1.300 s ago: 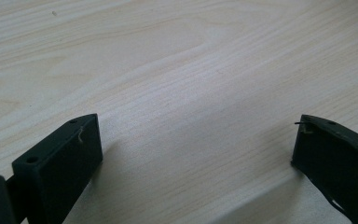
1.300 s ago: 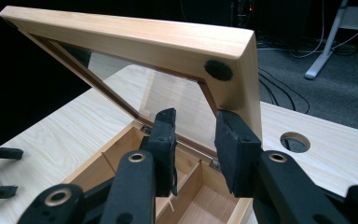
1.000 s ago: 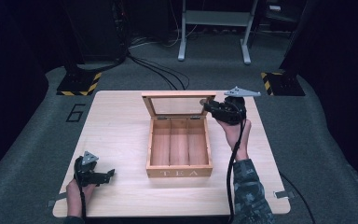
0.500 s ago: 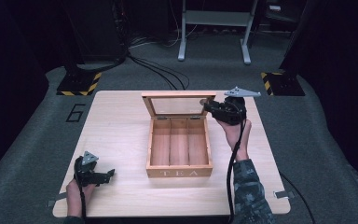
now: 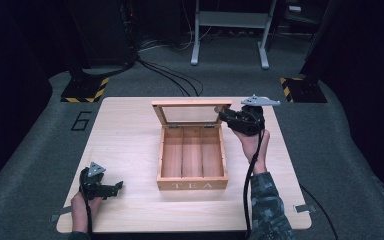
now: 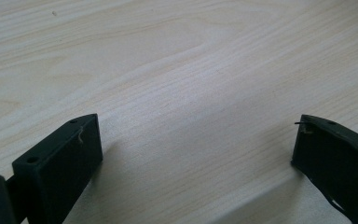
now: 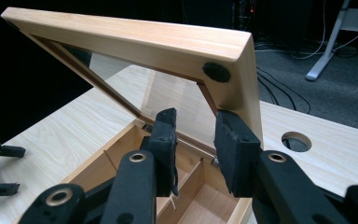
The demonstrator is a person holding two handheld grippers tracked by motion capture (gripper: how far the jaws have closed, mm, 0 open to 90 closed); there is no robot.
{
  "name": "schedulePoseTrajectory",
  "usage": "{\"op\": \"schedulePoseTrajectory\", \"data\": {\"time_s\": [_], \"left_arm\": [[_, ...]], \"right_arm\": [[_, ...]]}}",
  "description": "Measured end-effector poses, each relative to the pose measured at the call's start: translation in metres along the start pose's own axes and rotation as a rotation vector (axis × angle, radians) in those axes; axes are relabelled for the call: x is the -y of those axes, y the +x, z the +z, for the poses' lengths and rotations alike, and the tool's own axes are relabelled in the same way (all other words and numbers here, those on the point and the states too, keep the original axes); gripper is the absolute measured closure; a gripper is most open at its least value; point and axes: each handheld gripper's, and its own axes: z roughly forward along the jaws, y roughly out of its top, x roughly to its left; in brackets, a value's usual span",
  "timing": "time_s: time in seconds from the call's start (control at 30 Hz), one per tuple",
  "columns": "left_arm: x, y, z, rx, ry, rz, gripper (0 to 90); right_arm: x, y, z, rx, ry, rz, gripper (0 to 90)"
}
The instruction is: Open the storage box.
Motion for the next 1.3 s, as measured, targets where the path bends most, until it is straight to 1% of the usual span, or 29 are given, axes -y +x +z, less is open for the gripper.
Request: {"op": "schedulePoseTrajectory", "data": {"time_s": [0.3, 0.57, 0.97, 1.13, 1.3], "left_arm": [[0.000, 0.000, 0.000, -0.001, -0.002, 0.001, 1.2], [0.000, 0.000, 0.000, 0.000, -0.001, 0.000, 1.3], [0.000, 0.000, 0.000, -0.001, -0.001, -0.002, 1.2], [0.000, 0.000, 0.000, -0.001, -0.003, -0.005, 1.2], [0.000, 0.000, 0.000, 0.000, -0.002, -0.004, 1.2]], "right_arm": [[0.010, 0.004, -0.005, -0.012, -0.006, 0.000, 68.5], [0.024, 0.009, -0.011, -0.026, -0.013, -0.001, 68.6], [0.060, 0.021, -0.022, -0.045, -0.007, 0.001, 68.7], [0.075, 0.024, -0.025, -0.063, -0.003, -0.001, 68.7], [0.089, 0.025, -0.024, -0.073, 0.005, 0.007, 68.7]]}}
